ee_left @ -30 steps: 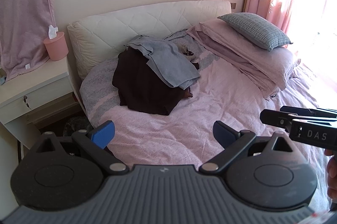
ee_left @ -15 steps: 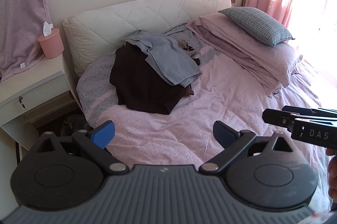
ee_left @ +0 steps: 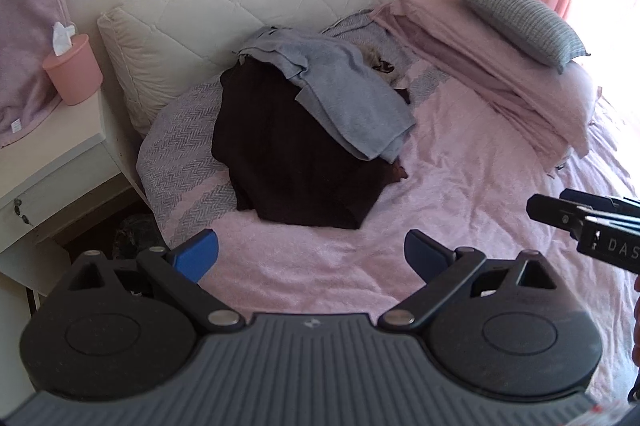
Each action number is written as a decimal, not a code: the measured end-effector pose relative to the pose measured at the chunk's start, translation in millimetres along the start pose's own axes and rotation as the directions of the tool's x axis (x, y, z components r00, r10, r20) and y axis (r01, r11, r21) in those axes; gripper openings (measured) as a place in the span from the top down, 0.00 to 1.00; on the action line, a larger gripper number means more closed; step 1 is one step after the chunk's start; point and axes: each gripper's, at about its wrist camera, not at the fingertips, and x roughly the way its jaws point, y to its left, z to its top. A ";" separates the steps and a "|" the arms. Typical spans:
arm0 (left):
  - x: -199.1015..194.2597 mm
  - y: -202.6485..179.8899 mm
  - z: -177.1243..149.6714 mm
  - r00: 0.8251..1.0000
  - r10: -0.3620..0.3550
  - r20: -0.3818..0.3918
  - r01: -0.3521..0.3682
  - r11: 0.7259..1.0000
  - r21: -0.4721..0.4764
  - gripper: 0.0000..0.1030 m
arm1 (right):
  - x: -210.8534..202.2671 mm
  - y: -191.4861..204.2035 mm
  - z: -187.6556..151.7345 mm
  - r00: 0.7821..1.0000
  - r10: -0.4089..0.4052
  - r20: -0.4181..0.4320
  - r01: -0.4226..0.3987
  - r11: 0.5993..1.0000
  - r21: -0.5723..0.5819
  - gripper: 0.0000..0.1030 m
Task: Fold clothes
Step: 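Reach the right gripper to the grey skirt on the pile and close on it, then lift the grey skirt with the right gripper and drop it onto the open bed, then move both tools toward the crumpled grey skirt on the bed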
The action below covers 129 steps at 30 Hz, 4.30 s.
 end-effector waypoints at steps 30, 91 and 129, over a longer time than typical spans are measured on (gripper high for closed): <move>335.2 101.5 211.1 0.980 -0.096 -0.175 0.121 0.983 0.136 0.14 | 368.9 46.6 51.8 0.946 -0.225 -0.232 0.163 0.953 -0.257 0.51; 32.9 -276.7 -97.2 0.761 -0.418 -0.496 0.643 0.386 0.661 0.17 | -247.8 -79.6 -260.5 0.561 -0.644 -0.520 0.798 0.255 0.546 0.62; 64.5 -344.0 -80.3 0.768 -0.367 -0.525 0.636 0.343 0.691 0.17 | -184.1 -139.9 -260.6 0.583 -0.651 -0.486 0.800 0.358 0.481 0.62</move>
